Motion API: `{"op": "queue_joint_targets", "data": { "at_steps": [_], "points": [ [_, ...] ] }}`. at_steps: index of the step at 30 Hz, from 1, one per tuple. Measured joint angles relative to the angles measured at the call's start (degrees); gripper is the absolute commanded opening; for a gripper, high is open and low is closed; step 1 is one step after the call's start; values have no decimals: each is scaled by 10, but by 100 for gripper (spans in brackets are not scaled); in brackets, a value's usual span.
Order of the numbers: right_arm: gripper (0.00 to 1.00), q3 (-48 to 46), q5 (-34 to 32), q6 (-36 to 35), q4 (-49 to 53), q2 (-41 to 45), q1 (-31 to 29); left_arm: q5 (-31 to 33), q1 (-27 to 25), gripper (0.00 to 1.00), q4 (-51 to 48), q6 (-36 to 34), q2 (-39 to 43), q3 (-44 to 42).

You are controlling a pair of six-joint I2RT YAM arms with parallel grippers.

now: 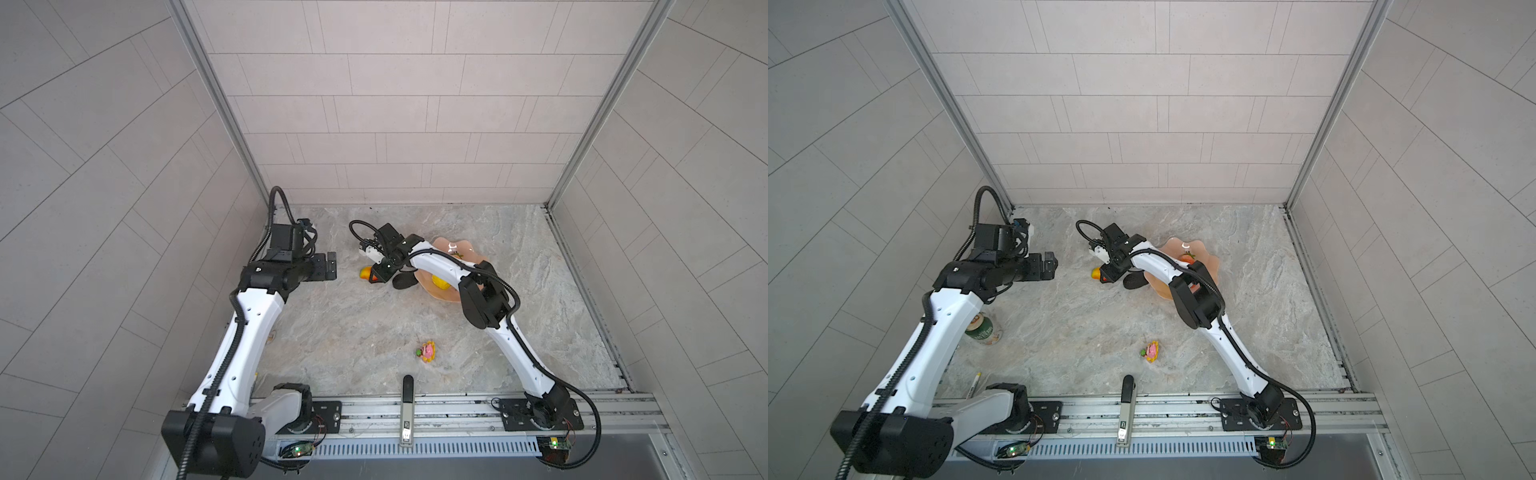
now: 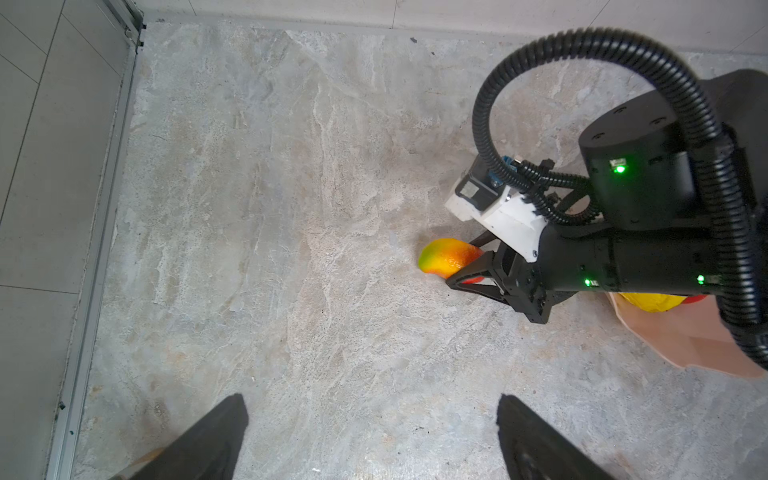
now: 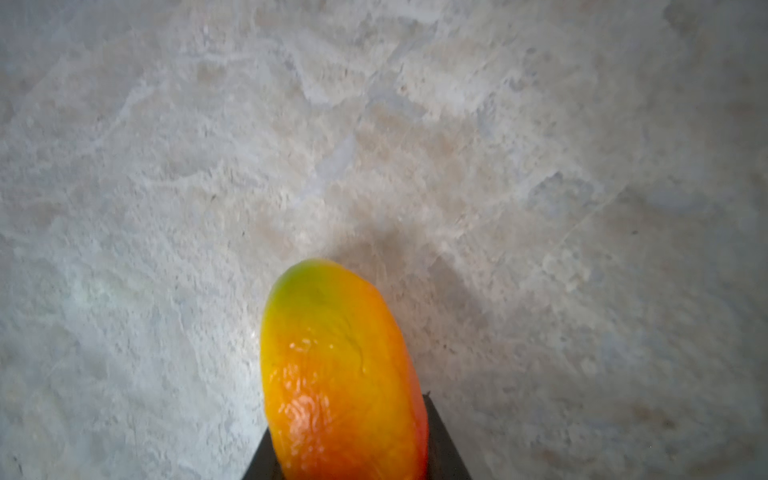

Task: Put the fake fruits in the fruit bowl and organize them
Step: 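Carry the mango with the right gripper and release it into the bowl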

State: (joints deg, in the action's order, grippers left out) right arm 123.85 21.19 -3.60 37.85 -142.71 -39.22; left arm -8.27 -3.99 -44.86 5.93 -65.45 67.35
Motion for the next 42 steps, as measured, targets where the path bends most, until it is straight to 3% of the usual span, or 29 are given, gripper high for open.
{"op": "queue_joint_targets", "data": {
  "at_steps": [9,15,22,26,29,42],
  "points": [
    [17,-184,-33,0,-32,193,9,0,0,100,0,0,0,-2],
    [17,-273,-65,-2,-68,317,63,-3,0,100,0,0,0,-2],
    [18,-363,-123,-11,-78,330,132,-7,0,100,0,0,0,-2],
    [20,-369,-145,-22,-76,327,147,-7,0,100,0,0,0,-2],
    [25,-367,-157,-28,-78,327,153,-7,0,100,0,0,0,-2],
    [62,-367,-185,-40,-76,327,161,-9,0,100,0,0,0,-2]
  ]
}}
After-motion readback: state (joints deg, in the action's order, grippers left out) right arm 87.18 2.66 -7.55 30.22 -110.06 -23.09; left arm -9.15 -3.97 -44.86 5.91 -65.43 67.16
